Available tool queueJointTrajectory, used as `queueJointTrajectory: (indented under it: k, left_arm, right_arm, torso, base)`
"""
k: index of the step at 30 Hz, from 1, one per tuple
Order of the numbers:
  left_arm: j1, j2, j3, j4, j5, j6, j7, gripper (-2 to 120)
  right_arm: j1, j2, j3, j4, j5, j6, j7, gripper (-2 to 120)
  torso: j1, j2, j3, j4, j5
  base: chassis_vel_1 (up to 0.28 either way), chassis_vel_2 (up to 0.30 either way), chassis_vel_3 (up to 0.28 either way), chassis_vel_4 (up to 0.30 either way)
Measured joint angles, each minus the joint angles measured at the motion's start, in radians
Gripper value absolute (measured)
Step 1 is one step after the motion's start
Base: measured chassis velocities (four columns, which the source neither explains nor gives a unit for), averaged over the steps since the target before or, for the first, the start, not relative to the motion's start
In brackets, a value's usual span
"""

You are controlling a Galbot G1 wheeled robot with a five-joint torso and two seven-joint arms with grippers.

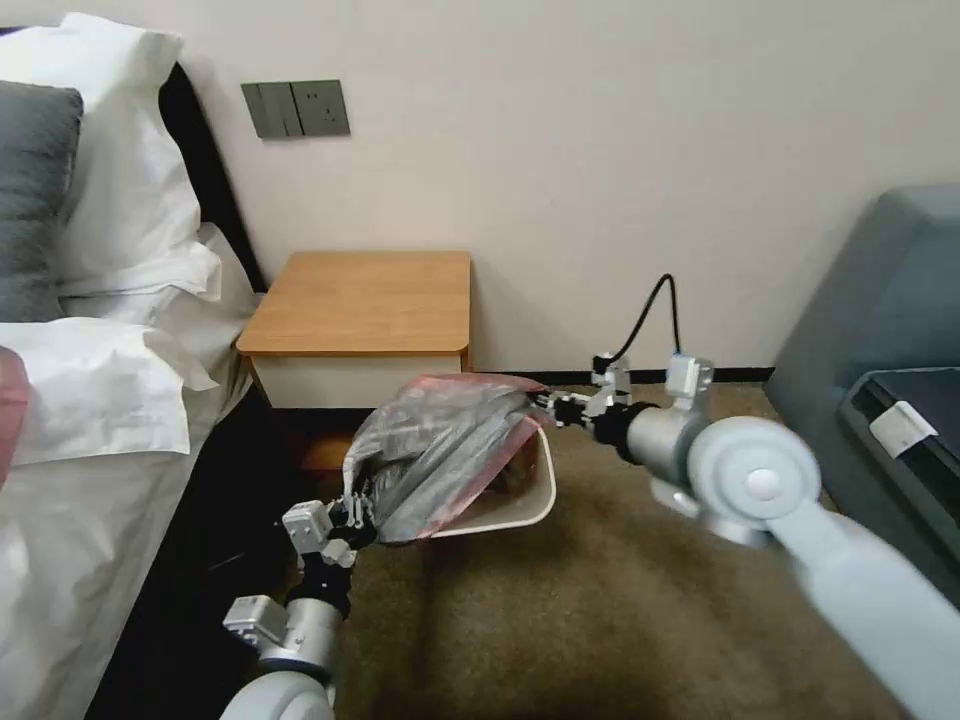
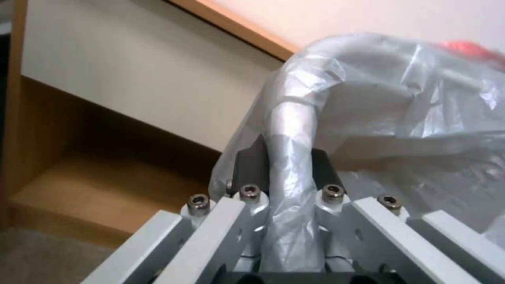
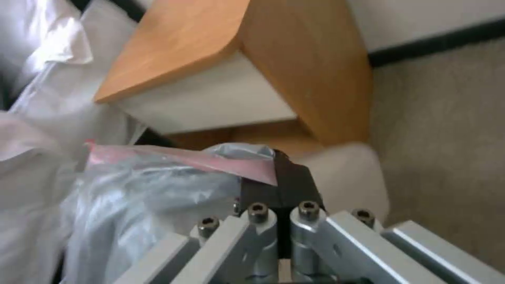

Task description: Pick up the garbage bag from the table and place it over the trash can.

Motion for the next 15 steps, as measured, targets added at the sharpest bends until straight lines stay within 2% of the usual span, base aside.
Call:
queueJointTrajectory:
  k: [5,7,9,12,15]
  left_arm:
    - [-0.004,-0.005,-0.016,0.006,-0.047,0.018,0.02,5]
    - [-0.004,-0.005,-0.016,0.006,-0.047,0.018,0.02,5]
    - [-0.004,-0.006,-0.019,0.01,-0.047,0.023,0.029,5]
    - [-0.003,-0.006,-0.02,0.011,-0.045,0.023,0.029,5]
    - [-0.002,-0.006,-0.019,0.01,-0.037,0.023,0.029,5]
  right_arm:
    - [-0.054,-0.016,0.085,0.019,0.13,-0.022,-0.003,0]
    - [-0.055,-0.016,0.087,0.019,0.132,-0.022,-0.003,0]
    - [-0.089,-0.017,0.13,0.042,0.177,-0.023,-0.005,0]
    - [-0.106,-0.015,0.144,0.052,0.181,-0.026,-0.004,7]
    - [-0.134,-0.017,0.167,0.078,0.173,-0.028,0.008,23]
  torso:
    - [0.0,0.0,0.0,-0.0001,-0.0001]
    - [0.0,0.0,0.0,-0.0001,-0.0001]
    - [0.0,0.0,0.0,-0.0001,0.0]
    - [0.0,0.0,0.0,0.0,-0.0001]
    - [0.0,0.0,0.0,0.0,0.0]
  base:
    - [0.0,0.0,0.0,0.0]
    - [0.0,0.0,0.0,0.0]
    - [0.0,0.0,0.0,0.0]
    - [0.0,0.0,0.0,0.0]
    - [0.0,0.0,0.0,0.0]
